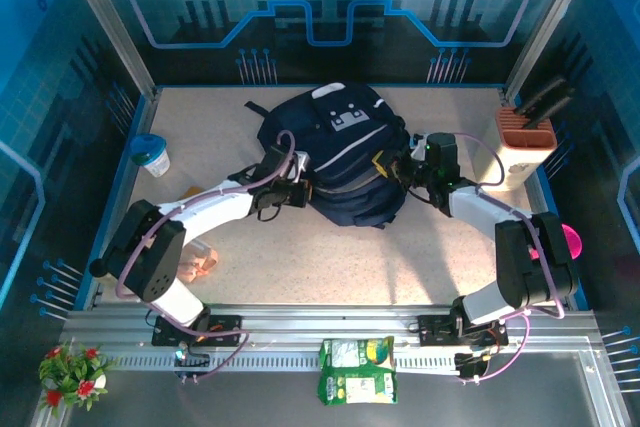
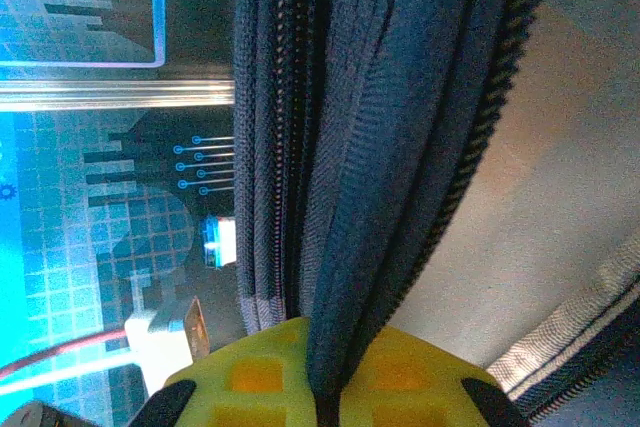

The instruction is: Pack books, pencil case, and school supplies into a backpack

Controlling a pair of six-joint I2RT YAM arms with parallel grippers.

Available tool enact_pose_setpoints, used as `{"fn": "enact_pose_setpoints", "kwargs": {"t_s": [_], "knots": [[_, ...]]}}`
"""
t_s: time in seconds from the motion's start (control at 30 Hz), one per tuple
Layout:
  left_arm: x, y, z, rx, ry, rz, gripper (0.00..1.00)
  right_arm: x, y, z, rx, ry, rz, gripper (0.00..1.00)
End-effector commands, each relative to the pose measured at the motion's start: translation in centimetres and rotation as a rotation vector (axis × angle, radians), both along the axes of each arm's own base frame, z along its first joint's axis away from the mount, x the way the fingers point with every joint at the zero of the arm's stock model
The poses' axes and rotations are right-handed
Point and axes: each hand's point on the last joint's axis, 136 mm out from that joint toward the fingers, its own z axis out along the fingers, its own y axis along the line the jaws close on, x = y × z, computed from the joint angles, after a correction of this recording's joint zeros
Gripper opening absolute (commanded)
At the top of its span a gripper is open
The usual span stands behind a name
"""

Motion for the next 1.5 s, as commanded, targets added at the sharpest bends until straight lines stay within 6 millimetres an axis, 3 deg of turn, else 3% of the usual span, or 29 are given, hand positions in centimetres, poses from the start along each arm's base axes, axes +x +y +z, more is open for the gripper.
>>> {"fn": "enact_pose_setpoints", "kwargs": {"t_s": [0.0,0.13,0.23,0.4,0.5,0.63,0.77,0.83,0.87,1.0,1.13,1.27,1.47], "knots": [[3.2,3.0,0.1,0.048,-0.008,0.123,0.0,0.7,-0.4,3.3,0.002,-0.101,-0.014,0.05],[5.8,4.4,0.6,0.011,-0.016,0.219,0.04,0.0,1.1,2.7,0.005,-0.084,0.018,0.06],[6.8,4.8,0.9,-0.022,-0.024,0.262,0.13,-0.5,2.6,2.1,0.007,-0.069,0.045,0.06],[5.8,5.4,0.7,-0.063,-0.008,0.318,0.34,-1.5,6.3,0.8,0.018,-0.032,0.121,0.06],[4.1,7.9,0.6,-0.045,0.007,0.411,0.52,-1.8,7.4,-0.2,0.007,-0.014,0.148,0.09],[0.9,12.0,0.9,0.009,0.039,0.552,0.72,-2.3,7.0,-0.7,-0.092,-0.017,0.183,0.33],[-3.3,16.9,0.9,0.129,0.081,0.723,0.9,-3.3,4.6,-0.8,-0.294,-0.057,0.183,0.66],[-5.7,19.2,0.6,0.182,0.109,0.819,0.96,-3.7,3.0,-0.9,-0.394,-0.074,0.168,0.76],[-6.8,20.1,0.4,0.198,0.119,0.861,0.98,-3.3,2.4,0.4,-0.43,-0.112,0.155,0.8],[-10.0,22.2,-1.1,0.202,0.168,0.959,0.99,-3.5,0.2,1.1,-0.545,-0.147,0.137,0.9],[-12.9,23.7,-2.6,0.215,0.217,1.046,0.99,-3.4,-0.7,1.6,-0.59,-0.166,0.126,0.93],[-13.8,24.1,-3.3,0.222,0.235,1.06,0.99,-3.0,-0.4,1.7,-0.585,-0.168,0.133,0.94],[-13.7,22.5,-5.6,0.215,0.337,0.974,0.99,-2.6,0.2,1.2,-0.552,-0.152,0.143,0.94]]}}
